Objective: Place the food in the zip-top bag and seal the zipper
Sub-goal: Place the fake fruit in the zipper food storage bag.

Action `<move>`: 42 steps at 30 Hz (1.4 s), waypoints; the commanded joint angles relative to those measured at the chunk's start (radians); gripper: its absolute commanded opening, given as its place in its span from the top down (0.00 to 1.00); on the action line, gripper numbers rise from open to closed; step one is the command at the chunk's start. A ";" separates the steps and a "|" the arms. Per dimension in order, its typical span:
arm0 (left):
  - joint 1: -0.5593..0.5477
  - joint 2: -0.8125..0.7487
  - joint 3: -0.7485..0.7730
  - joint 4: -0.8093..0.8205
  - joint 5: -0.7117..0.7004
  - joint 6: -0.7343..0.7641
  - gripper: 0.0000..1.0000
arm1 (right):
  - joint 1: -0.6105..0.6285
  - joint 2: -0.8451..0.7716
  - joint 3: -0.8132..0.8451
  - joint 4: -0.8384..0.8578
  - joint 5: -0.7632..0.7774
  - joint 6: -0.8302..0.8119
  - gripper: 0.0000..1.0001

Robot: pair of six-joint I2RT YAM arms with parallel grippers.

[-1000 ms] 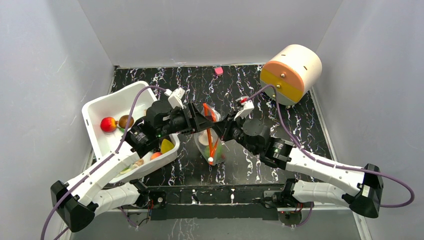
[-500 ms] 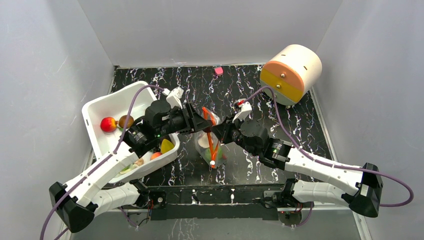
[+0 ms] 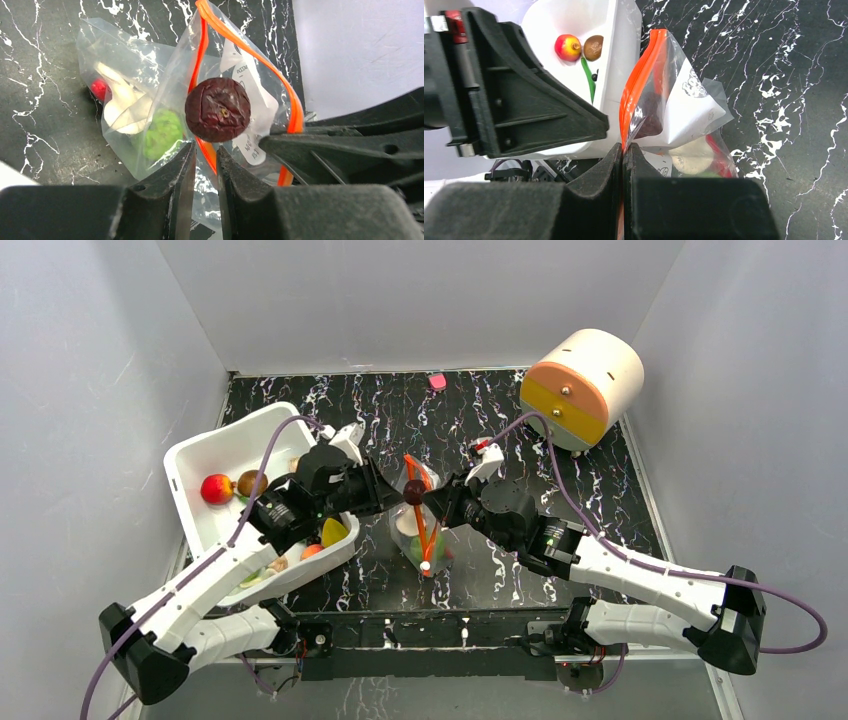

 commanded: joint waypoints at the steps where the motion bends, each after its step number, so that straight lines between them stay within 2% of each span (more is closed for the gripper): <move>1: -0.002 0.042 -0.010 0.071 0.044 0.018 0.80 | 0.003 -0.001 0.054 0.036 -0.018 -0.004 1.00; 13: -0.003 0.154 0.006 0.212 0.088 0.055 0.82 | 0.003 0.005 0.049 0.071 -0.093 -0.018 1.00; 18: -0.003 0.172 0.013 0.174 0.037 0.063 0.82 | 0.003 -0.003 0.056 0.066 -0.083 -0.024 1.00; 20: -0.003 0.179 0.025 0.136 0.010 0.075 0.76 | 0.003 -0.007 0.063 0.060 -0.069 -0.031 1.00; 23: -0.003 0.179 0.057 0.064 -0.023 0.084 0.59 | 0.003 -0.007 0.086 0.014 -0.016 -0.055 1.00; 25: -0.003 0.171 0.078 0.020 -0.046 0.099 0.53 | 0.003 -0.010 0.100 -0.018 0.021 -0.068 1.00; 28: -0.003 0.170 0.093 -0.016 -0.063 0.129 0.49 | 0.003 -0.024 0.097 -0.017 0.033 -0.074 1.00; 35: -0.003 0.220 0.064 0.048 -0.009 0.143 0.45 | 0.003 -0.011 0.082 0.018 -0.013 -0.057 1.00; 42: -0.003 0.309 0.105 -0.021 -0.110 0.194 0.48 | 0.002 -0.012 0.061 0.037 -0.024 -0.047 1.00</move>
